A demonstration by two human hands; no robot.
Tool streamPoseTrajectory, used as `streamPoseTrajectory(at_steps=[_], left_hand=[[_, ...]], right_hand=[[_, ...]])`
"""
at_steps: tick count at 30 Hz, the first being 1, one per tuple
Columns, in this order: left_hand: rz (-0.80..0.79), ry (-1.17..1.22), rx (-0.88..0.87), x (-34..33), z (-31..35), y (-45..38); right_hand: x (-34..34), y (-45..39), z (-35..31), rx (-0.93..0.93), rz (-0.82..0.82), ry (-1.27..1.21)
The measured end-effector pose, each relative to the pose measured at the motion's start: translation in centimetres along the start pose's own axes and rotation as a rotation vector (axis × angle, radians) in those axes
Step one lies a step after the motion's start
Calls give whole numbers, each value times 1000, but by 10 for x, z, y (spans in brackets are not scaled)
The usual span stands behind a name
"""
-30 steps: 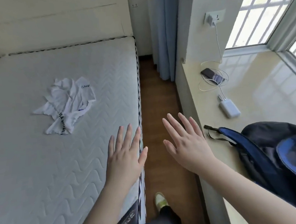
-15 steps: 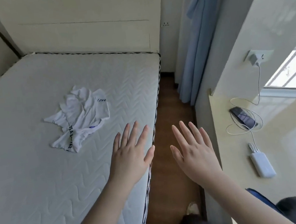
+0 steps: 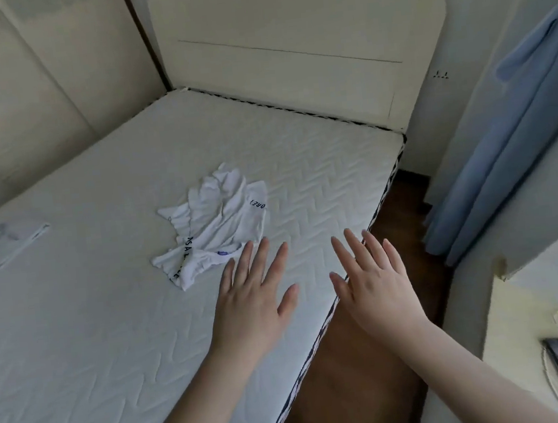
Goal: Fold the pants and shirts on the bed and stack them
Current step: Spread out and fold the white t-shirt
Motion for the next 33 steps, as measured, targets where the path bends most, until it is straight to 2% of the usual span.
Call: streamPoseTrajectory(at_steps=[5,14,23,27,33], left_hand=[[-9,-12,182,-11,-41,2],[-20,2,386,-44,-124,-14],[-80,35,408,-81,-173,-63],[-86,57,488,-105,-203,-91],[-145,66,565,-154,-230,-145]], right_hand=[[-9,-53,-30,121,-19,-40],[-58,-138,-110,380,-133,1],[-95,-226,-134,422,-202,28],[-119,-277,-140,464,-241,1],[-177,-346,-175,628,-354,20]])
Point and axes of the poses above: each hand's wrist, its own y-axis away from the middle knuckle, its own x-axis out of the back of the hand, z = x × y, the point moved 6 cm from there along -y, towards the middle knuckle, and after that the axes turned 11 degrees about -x, right-handed, at the moved point
